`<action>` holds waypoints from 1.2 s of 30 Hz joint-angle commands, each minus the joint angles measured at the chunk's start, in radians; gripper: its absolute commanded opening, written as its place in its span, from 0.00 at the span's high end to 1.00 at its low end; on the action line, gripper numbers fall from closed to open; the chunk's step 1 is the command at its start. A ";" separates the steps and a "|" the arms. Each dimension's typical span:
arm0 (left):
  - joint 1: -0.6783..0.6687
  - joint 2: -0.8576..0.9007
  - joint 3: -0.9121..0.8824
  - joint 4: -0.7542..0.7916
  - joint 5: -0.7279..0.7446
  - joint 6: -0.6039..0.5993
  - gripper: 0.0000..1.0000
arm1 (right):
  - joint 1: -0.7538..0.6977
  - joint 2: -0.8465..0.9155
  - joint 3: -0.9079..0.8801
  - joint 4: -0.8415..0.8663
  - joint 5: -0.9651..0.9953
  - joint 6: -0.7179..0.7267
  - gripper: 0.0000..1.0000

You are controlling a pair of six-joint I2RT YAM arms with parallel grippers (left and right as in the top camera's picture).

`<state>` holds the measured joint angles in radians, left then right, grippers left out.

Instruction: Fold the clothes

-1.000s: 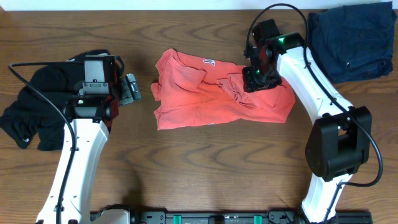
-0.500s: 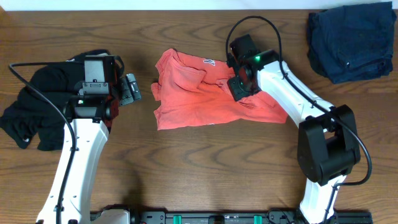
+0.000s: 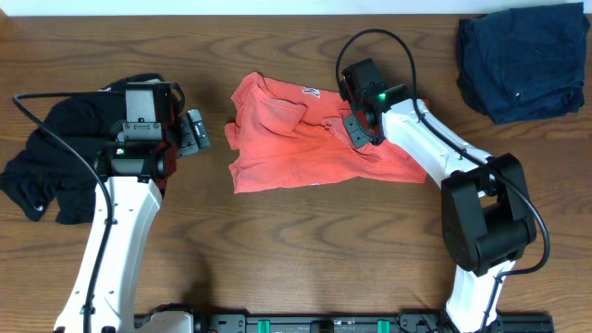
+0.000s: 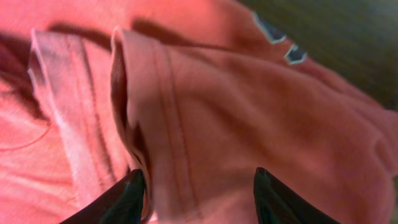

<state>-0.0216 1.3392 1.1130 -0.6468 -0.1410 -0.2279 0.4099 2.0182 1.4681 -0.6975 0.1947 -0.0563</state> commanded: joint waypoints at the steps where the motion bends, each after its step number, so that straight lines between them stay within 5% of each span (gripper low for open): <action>1: 0.003 0.008 0.010 0.000 -0.008 0.017 0.02 | -0.003 -0.024 -0.010 0.014 0.045 -0.013 0.46; 17: 0.003 0.008 0.010 0.003 -0.008 0.017 0.02 | 0.003 -0.077 0.004 0.013 -0.152 -0.013 0.39; 36: 0.003 0.008 0.010 0.004 -0.008 0.017 0.02 | 0.005 -0.039 0.001 -0.074 0.045 -0.005 0.44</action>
<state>-0.0216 1.3392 1.1133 -0.6460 -0.1410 -0.2279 0.4088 1.9633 1.4666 -0.7658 0.1997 -0.0597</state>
